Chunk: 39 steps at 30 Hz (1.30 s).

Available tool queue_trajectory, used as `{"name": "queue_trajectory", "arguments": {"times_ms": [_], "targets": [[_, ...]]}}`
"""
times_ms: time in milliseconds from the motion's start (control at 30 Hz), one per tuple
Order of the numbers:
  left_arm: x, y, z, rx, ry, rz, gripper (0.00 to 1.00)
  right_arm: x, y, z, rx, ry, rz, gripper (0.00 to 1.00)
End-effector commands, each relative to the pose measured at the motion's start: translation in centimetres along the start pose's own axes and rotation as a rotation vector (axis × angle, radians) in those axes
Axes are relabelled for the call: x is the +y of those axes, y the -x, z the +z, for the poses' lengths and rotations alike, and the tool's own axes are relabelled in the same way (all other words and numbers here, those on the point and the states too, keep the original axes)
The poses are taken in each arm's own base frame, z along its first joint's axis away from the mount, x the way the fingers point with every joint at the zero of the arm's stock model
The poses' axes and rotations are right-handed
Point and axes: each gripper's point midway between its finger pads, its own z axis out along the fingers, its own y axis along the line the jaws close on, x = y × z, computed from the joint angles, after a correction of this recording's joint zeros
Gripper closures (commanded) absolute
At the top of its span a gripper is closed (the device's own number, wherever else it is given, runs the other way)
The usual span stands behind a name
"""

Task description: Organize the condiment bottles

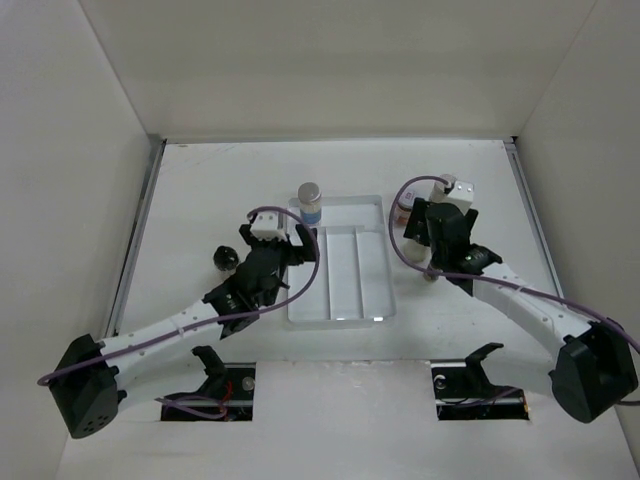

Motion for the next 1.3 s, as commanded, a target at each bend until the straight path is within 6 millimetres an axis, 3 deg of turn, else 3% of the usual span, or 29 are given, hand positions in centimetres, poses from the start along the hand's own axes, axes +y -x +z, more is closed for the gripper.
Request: {"name": "queue_trajectory", "arguments": {"times_ms": [0,100,267,367,433,533,667,767,900,1033,1267], "targets": [[-0.2,-0.7,-1.6,-0.020,-0.045,-0.062,0.04,0.4,-0.4,0.4,0.019,0.021,0.030,0.00],[0.4,-1.7,-2.5,-0.026,-0.059,-0.083,0.05,0.8,-1.0,1.2,0.046,0.033,0.017,0.02],[0.8,-1.5,-3.6,-0.046,-0.079,-0.109,0.05,1.2,-1.3,3.0,0.072,0.035,0.010,0.09],[0.6,-1.1,-3.7,-0.050,-0.084,-0.112,0.05,1.6,-1.4,3.6,0.082,0.032,0.005,0.18],[0.5,-0.8,-3.7,-0.055,-0.086,-0.114,0.05,1.8,-1.3,3.7,0.077,0.034,0.006,0.30],[0.3,-0.4,-3.7,-0.059,-0.088,-0.113,0.05,1.7,0.7,2.9,0.016,0.035,0.036,0.44],[0.3,0.3,-3.6,-0.073,-0.087,-0.121,0.05,2.8,4.5,0.0,-0.105,0.086,0.063,0.45],[0.4,0.8,-3.6,-0.083,-0.082,-0.124,0.05,5.1,6.0,-1.9,-0.137,0.169,0.063,0.45],[0.4,0.8,-3.4,-0.083,-0.079,-0.123,0.05,9.5,7.1,-2.0,-0.144,0.281,0.059,0.46],[0.5,0.7,-3.5,-0.081,-0.078,-0.122,0.05,13.1,8.1,0.2,-0.155,0.301,0.034,0.46],[0.7,0.4,-3.8,-0.073,-0.080,-0.118,0.05,16.6,7.8,4.6,-0.146,0.275,-0.030,0.46]]}}
